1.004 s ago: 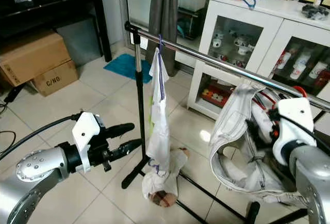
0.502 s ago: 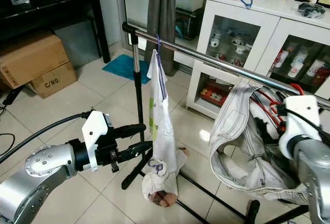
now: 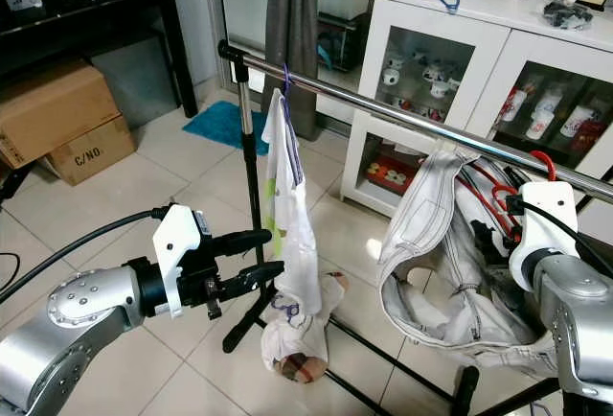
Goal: Hang hanger
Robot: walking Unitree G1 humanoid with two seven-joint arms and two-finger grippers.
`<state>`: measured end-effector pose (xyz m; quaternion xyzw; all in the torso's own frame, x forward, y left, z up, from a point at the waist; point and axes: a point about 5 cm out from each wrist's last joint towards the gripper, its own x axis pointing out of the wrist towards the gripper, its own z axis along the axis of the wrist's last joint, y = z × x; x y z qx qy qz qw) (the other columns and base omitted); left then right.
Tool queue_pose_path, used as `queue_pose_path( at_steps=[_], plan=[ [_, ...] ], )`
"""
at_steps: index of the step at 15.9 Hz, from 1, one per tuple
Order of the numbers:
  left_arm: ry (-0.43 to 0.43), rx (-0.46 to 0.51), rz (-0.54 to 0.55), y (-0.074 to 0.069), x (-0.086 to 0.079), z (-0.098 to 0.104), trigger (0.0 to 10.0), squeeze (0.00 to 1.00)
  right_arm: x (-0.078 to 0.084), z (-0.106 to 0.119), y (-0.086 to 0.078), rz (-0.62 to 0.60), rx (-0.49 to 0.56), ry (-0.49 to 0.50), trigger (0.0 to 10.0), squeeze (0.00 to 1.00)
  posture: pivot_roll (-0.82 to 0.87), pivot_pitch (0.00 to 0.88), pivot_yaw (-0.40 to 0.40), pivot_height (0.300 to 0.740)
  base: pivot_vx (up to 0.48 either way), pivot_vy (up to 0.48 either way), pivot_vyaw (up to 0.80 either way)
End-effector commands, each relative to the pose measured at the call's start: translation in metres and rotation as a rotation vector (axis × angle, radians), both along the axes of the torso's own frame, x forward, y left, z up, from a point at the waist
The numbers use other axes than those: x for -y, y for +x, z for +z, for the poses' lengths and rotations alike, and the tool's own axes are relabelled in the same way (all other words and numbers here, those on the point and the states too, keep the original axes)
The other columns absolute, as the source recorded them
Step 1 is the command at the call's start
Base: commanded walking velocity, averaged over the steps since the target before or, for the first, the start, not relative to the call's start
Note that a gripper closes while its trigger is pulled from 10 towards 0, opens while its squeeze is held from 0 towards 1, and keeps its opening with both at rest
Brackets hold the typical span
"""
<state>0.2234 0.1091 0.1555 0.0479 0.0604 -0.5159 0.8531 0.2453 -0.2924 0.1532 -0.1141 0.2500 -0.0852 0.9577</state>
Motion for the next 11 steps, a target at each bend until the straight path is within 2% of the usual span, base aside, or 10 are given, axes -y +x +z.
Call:
queue_pose_path(
  at_steps=[1, 4, 11],
  plan=[
    [0.005, 0.004, -0.001, 0.0004, -0.0010, 0.0012, 10.0, 0.00, -0.0022, 0.0055, 0.0054, 0.006, 0.033, 0.008, 2.7, 0.00, 0.02, 0.000, -0.030, 0.740, 0.000, 0.000, 0.00],
    [0.006, 0.005, 0.000, 0.0005, -0.0011, 0.0016, 10.0, 0.00, -0.0051, 0.0070, 0.0110, 0.032, 0.059, 0.019, 0.0, 0.00, 0.02, 0.000, -0.027, 0.740, 0.000, 0.000, 0.00],
    [0.009, 0.006, 0.003, 0.0003, -0.0016, 0.0016, 10.0, 0.00, -0.0031, 0.0034, 0.0142, 0.031, 0.043, 0.042, 0.0, 0.00, 0.02, 0.000, -0.030, 0.740, 0.000, 0.000, 0.00]
  ],
)
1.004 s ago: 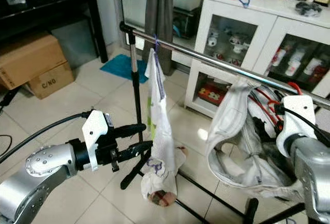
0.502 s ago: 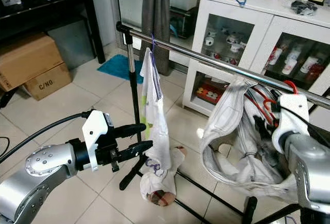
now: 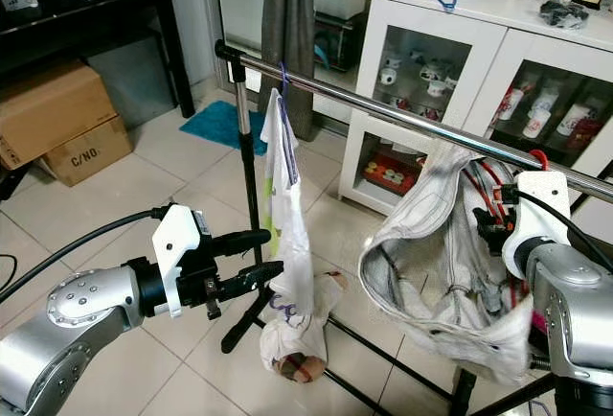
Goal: Hang hanger
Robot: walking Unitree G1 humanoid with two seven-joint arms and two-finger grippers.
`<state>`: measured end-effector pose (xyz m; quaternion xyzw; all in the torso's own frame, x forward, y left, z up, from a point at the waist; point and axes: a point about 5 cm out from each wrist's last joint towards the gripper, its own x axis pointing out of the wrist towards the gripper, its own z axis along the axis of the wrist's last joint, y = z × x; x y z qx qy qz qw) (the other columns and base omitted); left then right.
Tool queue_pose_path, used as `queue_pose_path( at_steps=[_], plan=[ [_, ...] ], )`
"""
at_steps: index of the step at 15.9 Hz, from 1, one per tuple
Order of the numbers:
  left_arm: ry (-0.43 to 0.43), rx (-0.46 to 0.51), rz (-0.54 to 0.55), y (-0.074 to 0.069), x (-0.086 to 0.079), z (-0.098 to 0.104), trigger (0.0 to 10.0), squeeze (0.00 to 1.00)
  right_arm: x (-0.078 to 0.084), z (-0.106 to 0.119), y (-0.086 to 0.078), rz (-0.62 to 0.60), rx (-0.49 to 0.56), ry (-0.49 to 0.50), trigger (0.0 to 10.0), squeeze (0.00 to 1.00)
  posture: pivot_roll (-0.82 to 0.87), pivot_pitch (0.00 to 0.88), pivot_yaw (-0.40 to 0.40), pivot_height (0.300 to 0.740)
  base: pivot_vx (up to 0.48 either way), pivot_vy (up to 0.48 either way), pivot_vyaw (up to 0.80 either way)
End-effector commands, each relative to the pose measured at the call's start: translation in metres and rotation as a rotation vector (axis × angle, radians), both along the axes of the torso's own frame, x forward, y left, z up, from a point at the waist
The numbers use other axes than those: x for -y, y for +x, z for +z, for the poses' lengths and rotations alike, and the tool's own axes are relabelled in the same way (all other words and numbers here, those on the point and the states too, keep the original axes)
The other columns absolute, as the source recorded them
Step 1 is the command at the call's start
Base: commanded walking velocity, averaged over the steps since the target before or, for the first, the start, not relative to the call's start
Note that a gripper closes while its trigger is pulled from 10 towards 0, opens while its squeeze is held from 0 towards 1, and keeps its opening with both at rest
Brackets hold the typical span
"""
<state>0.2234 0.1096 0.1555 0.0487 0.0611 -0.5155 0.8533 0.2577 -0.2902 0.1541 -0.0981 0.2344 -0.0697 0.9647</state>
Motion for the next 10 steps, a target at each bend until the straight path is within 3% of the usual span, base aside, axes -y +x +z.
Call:
queue_pose_path(
  at_steps=[1, 10],
  plan=[
    [0.008, 0.007, 0.002, 0.0002, -0.0012, 0.0016, 10.0, 0.00, -0.0007, 0.0018, 0.0018, 0.002, 0.008, 0.010, 0.0, 0.00, 0.02, 0.000, -0.030, 0.740, 0.000, 0.000, 0.00],
    [0.019, 0.018, 0.005, 0.0016, -0.0025, 0.0018, 10.0, 0.00, -0.0038, -0.0013, 0.0051, -0.001, 0.014, 0.038, 0.0, 0.00, 0.03, 0.000, -0.031, 0.740, 0.000, 0.000, 0.00]
  ],
)
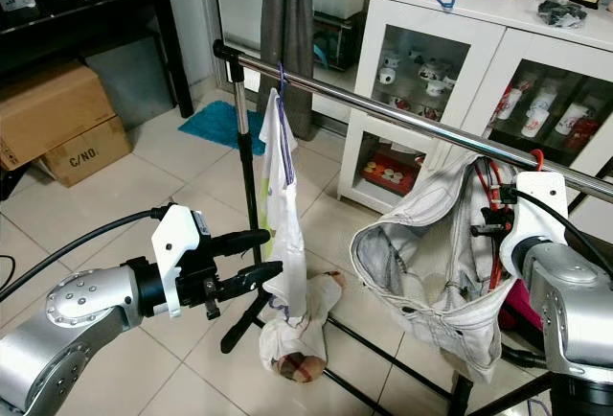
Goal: Hang hanger
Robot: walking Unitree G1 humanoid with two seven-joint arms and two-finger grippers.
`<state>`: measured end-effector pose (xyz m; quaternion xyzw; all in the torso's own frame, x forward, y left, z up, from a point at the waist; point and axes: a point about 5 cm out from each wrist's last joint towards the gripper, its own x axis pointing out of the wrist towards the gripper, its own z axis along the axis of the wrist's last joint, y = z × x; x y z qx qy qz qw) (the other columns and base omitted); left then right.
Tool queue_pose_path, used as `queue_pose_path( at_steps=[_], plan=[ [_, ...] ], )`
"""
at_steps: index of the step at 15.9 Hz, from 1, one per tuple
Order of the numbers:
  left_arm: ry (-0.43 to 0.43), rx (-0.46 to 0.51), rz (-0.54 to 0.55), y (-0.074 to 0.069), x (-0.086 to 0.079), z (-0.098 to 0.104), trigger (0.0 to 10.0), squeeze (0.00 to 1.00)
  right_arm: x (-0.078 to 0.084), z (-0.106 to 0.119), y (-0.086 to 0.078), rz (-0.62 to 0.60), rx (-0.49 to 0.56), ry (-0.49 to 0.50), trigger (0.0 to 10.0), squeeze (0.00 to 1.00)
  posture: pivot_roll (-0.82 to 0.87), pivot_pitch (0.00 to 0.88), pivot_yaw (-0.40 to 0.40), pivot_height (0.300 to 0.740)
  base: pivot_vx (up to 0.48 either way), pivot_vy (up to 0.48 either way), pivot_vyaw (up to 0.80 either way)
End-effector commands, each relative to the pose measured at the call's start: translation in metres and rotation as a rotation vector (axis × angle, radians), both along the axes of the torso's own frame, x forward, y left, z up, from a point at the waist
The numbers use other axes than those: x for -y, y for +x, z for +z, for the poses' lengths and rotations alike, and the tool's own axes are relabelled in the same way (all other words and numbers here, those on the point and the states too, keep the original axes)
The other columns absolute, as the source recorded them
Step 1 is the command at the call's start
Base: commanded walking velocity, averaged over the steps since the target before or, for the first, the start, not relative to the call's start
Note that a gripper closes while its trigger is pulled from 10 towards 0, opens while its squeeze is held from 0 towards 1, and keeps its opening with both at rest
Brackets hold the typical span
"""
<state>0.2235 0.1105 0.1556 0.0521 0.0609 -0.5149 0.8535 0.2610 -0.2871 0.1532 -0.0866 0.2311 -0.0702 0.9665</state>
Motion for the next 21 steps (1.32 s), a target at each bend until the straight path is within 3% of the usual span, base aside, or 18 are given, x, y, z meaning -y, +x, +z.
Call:
queue_pose_path(
  at_steps=[1, 4, 7, 11, 15, 21],
  plan=[
    [0.014, 0.015, 0.005, 0.001, -0.002, 0.001, 10.0, 0.00, -0.001, -0.001, 0.002, 0.006, 0.007, 0.019, 0.0, 0.00, 0.03, 0.000, -0.032, 0.740, 0.000, 0.000, 0.00],
    [0.018, 0.022, 0.015, 0.001, -0.002, 0.001, 10.0, 0.00, -0.003, -0.002, 0.003, 0.007, 0.011, 0.024, 0.0, 0.00, 0.04, 0.000, -0.036, 0.740, 0.000, 0.000, 0.00],
    [0.039, 0.030, 0.121, 0.007, -0.006, 0.000, 10.0, 0.00, -0.008, -0.002, 0.004, 0.010, 0.031, 0.036, 0.0, 0.00, 0.05, 0.000, -0.041, 0.740, 0.000, 0.000, 0.00],
    [0.004, 0.048, 0.241, 0.011, -0.008, 0.000, 10.0, 0.00, -0.023, 0.021, 0.004, 0.032, 0.186, 0.088, 0.0, 0.00, 0.05, 0.000, -0.050, 0.740, 0.000, 0.000, 0.00],
    [0.001, 0.041, 0.252, 0.011, -0.007, 0.000, 10.0, 0.00, -0.036, 0.035, -0.001, 0.071, 0.278, 0.132, 0.0, 0.00, 0.04, 0.000, -0.048, 0.740, 0.000, 0.000, 0.00],
    [-0.005, 0.031, 0.246, 0.011, -0.005, 0.000, 10.0, 0.00, -0.050, 0.037, -0.017, 0.114, 0.279, 0.159, 0.0, 0.00, 0.04, 0.000, -0.043, 0.740, -0.171, 0.000, 0.00]
  ],
)
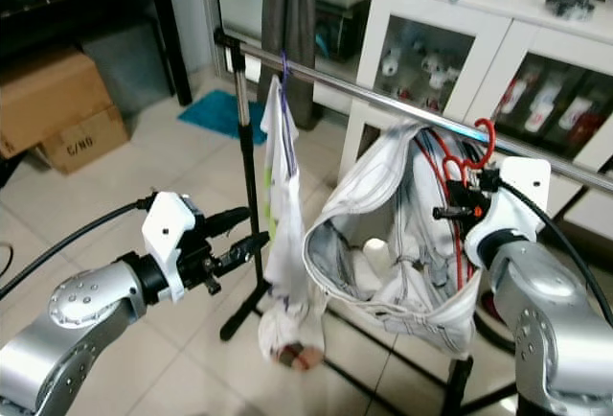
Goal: Hang hanger
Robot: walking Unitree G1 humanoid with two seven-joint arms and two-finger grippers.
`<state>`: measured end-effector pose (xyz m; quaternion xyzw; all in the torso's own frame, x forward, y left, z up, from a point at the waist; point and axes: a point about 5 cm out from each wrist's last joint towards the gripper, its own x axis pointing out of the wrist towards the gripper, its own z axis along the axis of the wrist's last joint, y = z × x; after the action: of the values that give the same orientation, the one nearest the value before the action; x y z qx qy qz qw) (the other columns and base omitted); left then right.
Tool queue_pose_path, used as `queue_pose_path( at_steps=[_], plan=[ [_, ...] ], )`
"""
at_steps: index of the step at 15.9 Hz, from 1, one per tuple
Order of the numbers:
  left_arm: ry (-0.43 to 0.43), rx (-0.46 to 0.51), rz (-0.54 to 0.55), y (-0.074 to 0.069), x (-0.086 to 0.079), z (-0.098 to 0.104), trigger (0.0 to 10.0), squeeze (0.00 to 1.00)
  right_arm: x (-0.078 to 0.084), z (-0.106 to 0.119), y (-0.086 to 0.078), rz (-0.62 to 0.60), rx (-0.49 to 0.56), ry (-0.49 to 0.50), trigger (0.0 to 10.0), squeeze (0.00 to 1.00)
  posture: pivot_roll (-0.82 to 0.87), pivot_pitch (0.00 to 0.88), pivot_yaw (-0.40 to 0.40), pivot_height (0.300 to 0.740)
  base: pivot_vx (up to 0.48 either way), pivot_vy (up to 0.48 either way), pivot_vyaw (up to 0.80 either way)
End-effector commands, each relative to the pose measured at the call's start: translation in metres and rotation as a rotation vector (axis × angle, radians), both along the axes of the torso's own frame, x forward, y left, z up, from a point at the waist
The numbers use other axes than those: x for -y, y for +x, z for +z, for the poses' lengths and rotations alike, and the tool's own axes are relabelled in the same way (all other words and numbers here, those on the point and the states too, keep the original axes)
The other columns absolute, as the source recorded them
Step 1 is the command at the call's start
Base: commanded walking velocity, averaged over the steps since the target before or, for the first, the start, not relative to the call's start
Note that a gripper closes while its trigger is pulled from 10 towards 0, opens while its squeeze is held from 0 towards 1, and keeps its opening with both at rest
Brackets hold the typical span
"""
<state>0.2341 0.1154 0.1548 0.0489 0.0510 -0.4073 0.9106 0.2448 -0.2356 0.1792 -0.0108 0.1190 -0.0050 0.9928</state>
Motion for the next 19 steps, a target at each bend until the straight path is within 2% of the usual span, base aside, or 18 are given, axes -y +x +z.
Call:
queue_pose_path(
  at_steps=[1, 3, 9, 13, 14, 16, 17, 19],
  plan=[
    [0.003, -0.001, 0.001, 0.000, 0.000, 0.001, 10.0, 0.00, -0.002, 0.008, -0.005, 0.017, 0.034, -0.004, 0.0, 0.00, 0.04, 0.000, -0.042, 0.740, -0.259, 0.000, 0.00],
    [0.003, -0.001, -0.003, 0.001, 0.000, 0.001, 10.0, 0.00, -0.006, 0.006, -0.010, 0.027, 0.028, -0.002, 0.0, 0.00, 0.04, 0.000, -0.040, 0.740, -0.319, 0.000, 0.00],
    [0.007, -0.001, -0.003, 0.002, 0.000, 0.001, 10.0, 0.00, -0.009, 0.008, -0.009, 0.037, 0.035, 0.004, 0.0, 0.00, 0.04, 0.000, -0.042, 0.740, -0.309, 0.000, 0.00],
    [0.033, -0.007, 0.045, 0.012, -0.005, -0.002, 10.0, 0.00, -0.019, 0.010, -0.006, 0.106, 0.040, 0.022, 0.0, 0.00, 0.04, 0.000, -0.044, 0.740, 0.000, 0.000, 0.00],
    [0.008, 0.015, 0.079, 0.022, -0.007, 0.001, 10.0, 1.00, -0.024, 0.011, -0.005, 0.139, 0.046, 0.034, 0.0, 0.00, 0.04, 0.000, -0.045, 0.740, 0.000, 0.000, 0.00],
    [-0.005, 0.077, 0.115, 0.043, -0.005, 0.006, 10.0, 1.00, -0.033, 0.013, -0.002, 0.192, 0.060, 0.056, 0.0, 0.00, 0.03, 0.000, -0.051, 0.740, 0.000, 0.000, 0.00],
    [0.001, 0.090, 0.082, 0.053, 0.006, 0.006, 10.0, 1.00, -0.043, 0.015, -0.002, 0.255, 0.068, 0.080, 0.0, 0.00, 0.03, 0.000, -0.051, 0.740, 0.000, 0.000, 0.00],
    [0.008, 0.093, 0.045, 0.059, 0.014, 0.007, 10.0, 1.00, -0.049, 0.017, -0.002, 0.295, 0.073, 0.092, 0.0, 0.00, 0.03, 0.000, -0.052, 0.740, 0.000, 0.000, 0.00]
  ],
)
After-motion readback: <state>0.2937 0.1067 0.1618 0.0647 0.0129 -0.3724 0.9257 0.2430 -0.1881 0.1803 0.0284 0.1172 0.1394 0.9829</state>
